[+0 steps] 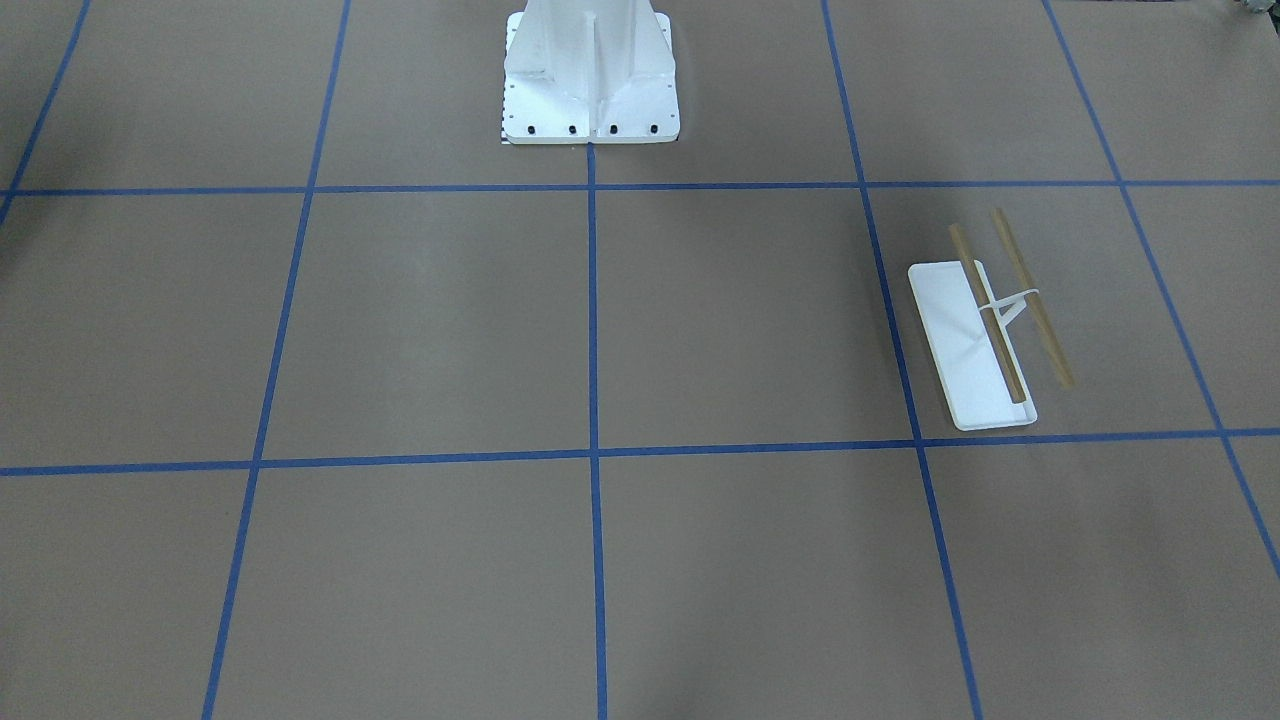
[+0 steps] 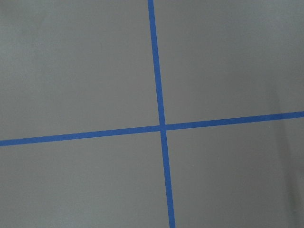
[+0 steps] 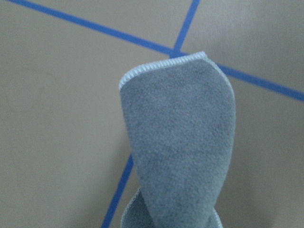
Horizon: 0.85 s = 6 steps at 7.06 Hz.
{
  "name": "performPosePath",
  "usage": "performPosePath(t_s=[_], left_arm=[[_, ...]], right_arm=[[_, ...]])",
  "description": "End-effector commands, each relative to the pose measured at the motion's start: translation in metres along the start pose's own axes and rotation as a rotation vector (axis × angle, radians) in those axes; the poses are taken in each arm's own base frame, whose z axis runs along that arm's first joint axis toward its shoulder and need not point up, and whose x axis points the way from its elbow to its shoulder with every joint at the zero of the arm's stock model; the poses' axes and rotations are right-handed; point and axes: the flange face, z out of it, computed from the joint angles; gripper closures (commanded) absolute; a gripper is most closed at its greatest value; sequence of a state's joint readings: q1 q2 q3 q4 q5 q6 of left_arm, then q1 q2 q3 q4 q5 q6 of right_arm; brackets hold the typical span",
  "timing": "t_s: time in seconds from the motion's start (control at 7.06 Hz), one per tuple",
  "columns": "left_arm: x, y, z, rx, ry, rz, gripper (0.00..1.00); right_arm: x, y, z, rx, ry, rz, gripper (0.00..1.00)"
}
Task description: Hang towel on rack
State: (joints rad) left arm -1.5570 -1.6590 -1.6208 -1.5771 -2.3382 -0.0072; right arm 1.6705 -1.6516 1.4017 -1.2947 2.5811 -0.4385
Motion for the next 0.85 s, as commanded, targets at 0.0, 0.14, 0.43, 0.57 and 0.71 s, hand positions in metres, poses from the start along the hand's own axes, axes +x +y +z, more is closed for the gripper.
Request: performPosePath(t_s=[0.0, 0.14, 0.43, 0.57, 0.71], left_arm=[[0.024, -0.034, -0.022, 0.043, 0.034, -0.033, 0.02], [0.042, -0.054, -0.039, 0.074, 0.039, -0.079, 0.02], [0.14, -0.103, -0.046, 0.085, 0.082, -0.177, 0.02], [0.213, -0.127, -0.038, 0.066, 0.116, -0.221, 0.02], [0.295, -0.138, -0.024, 0.03, 0.153, -0.241, 0.02]], right_arm=[[-0.029, -0.129, -0.065, 0.109, -0.008, -0.109, 1.0], [-0.056, -0.186, -0.083, 0.126, 0.0, -0.175, 1.0], [-0.156, -0.296, -0.072, 0.123, -0.03, -0.152, 1.0], [-0.234, -0.336, -0.064, 0.128, -0.023, -0.122, 1.0], [-0.31, -0.356, -0.046, 0.137, -0.003, -0.084, 1.0]])
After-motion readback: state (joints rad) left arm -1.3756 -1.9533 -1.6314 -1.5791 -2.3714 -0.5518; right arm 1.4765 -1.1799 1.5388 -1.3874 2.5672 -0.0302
